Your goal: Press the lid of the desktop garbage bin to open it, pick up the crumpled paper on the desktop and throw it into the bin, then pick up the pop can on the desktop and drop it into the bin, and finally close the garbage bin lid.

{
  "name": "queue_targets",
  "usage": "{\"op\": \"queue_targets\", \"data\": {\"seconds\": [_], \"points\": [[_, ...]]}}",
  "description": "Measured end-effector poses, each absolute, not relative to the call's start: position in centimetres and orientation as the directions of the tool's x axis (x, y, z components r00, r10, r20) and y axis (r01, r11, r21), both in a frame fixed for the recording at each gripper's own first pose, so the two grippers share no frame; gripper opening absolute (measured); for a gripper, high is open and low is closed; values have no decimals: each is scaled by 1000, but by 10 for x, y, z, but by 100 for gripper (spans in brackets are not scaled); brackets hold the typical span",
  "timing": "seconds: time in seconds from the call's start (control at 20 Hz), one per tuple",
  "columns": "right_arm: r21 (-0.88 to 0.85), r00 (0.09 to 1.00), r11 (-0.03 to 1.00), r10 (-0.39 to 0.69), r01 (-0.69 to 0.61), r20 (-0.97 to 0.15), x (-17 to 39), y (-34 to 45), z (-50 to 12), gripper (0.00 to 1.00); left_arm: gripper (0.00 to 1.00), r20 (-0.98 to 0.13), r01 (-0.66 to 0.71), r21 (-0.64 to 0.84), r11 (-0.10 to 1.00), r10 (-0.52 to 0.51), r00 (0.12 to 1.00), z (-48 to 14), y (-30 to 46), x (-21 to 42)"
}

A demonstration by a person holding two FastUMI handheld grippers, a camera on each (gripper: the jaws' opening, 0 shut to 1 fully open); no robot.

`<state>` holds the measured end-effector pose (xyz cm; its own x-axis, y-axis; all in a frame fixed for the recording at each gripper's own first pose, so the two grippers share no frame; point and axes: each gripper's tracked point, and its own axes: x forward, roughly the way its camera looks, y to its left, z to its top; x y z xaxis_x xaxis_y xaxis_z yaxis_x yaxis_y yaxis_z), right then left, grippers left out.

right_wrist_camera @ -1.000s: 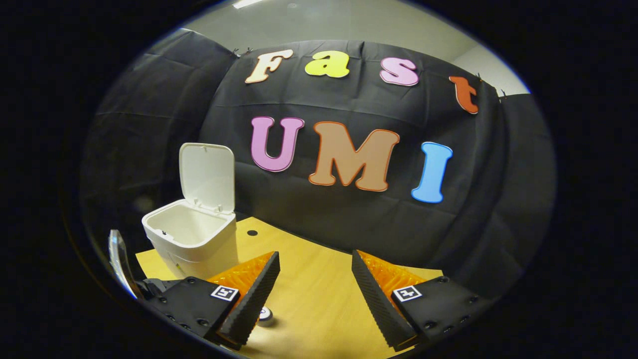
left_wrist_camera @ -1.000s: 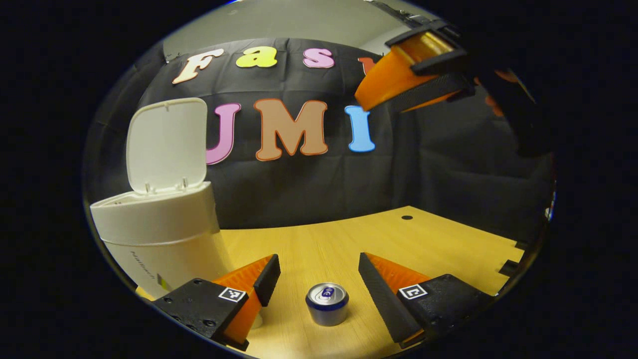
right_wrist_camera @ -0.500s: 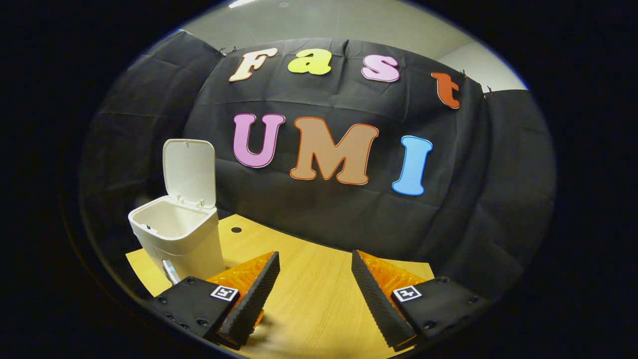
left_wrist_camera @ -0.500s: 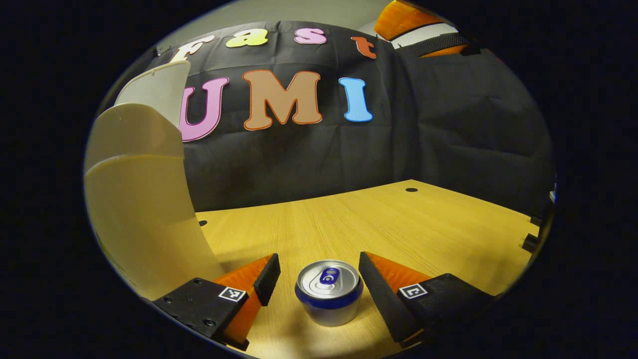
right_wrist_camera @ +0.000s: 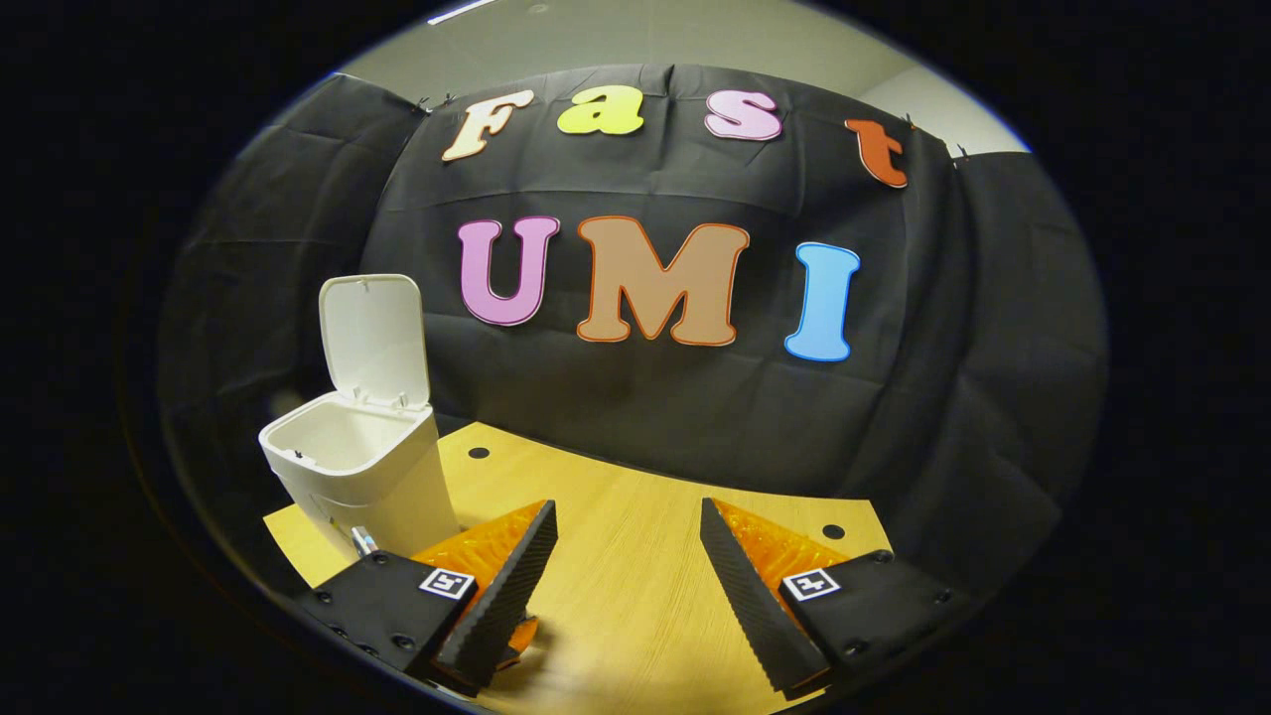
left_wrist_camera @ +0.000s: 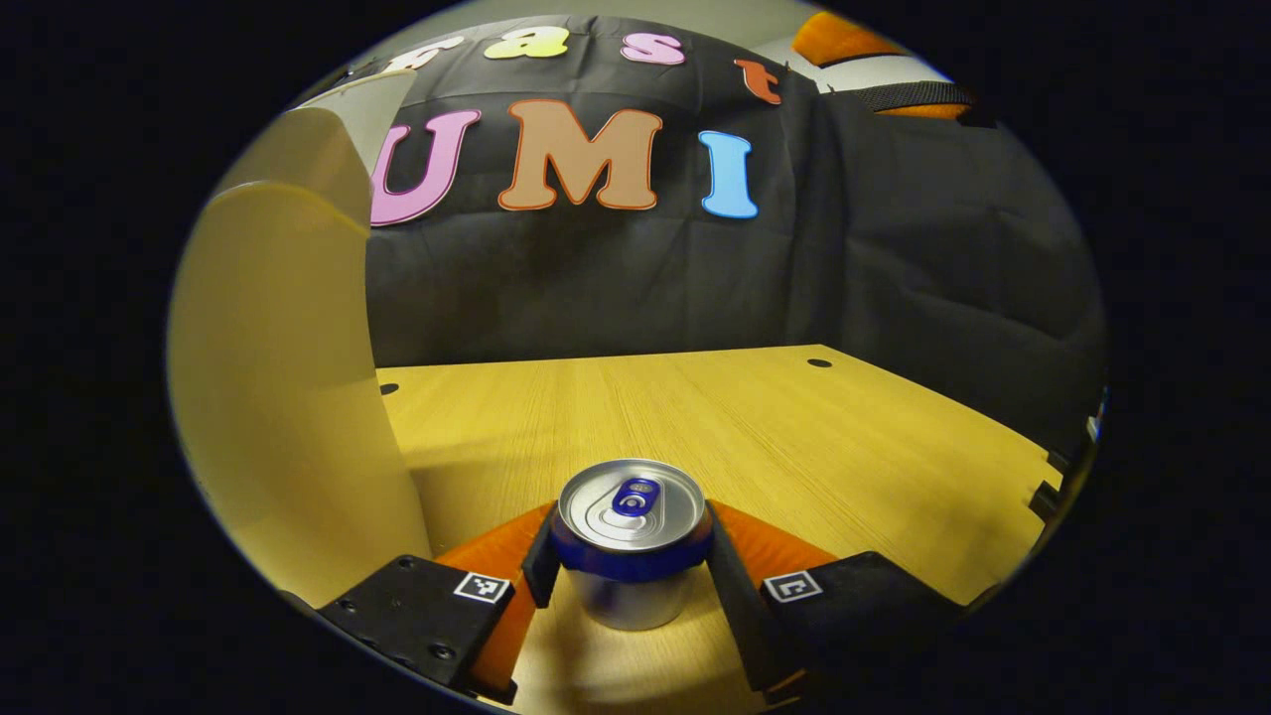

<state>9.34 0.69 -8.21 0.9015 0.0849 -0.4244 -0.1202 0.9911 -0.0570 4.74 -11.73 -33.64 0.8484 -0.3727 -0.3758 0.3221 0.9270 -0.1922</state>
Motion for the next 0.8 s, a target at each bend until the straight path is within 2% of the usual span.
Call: {"op": "queue_targets", "data": {"seconds": [0.05,0.2,0.25,0.4,0.45,0.5,0.55,0.6,0.65,0.8], "points": [[-55,903,992,83,-116,-422,92,6,-81,100,77,-382,326,-191,926,-376,844,-337,-118,47],[-61,906,993,64,-98,-419,89,-3,-82,100,76,-366,336,-218,916,-396,842,-319,-123,53],[-68,905,994,54,-91,-421,88,-7,-83,97,76,-345,342,-225,912,-403,848,-305,-123,57],[-57,909,996,36,-65,-415,81,-19,-79,96,76,-258,366,-268,891,-433,864,-247,-122,66],[-45,914,997,33,-57,-405,78,-22,-74,100,76,-231,368,-283,886,-435,870,-228,-121,73],[-37,919,998,30,-48,-393,75,-26,-70,96,76,-209,363,-298,883,-432,877,-208,-118,77],[-38,924,999,21,-38,-382,72,-31,-66,100,76,-180,359,-318,878,-428,886,-186,-114,82],[-45,927,999,8,-27,-376,69,-38,-64,97,76,-153,357,-337,872,-424,893,-163,-109,86],[-55,928,998,-5,-16,-372,65,-45,-62,100,77,-123,358,-351,865,-421,899,-140,-104,91],[-83,929,996,-42,12,-368,50,-55,-66,100,76,-22,358,-326,875,-386,922,-69,-72,109]]}}
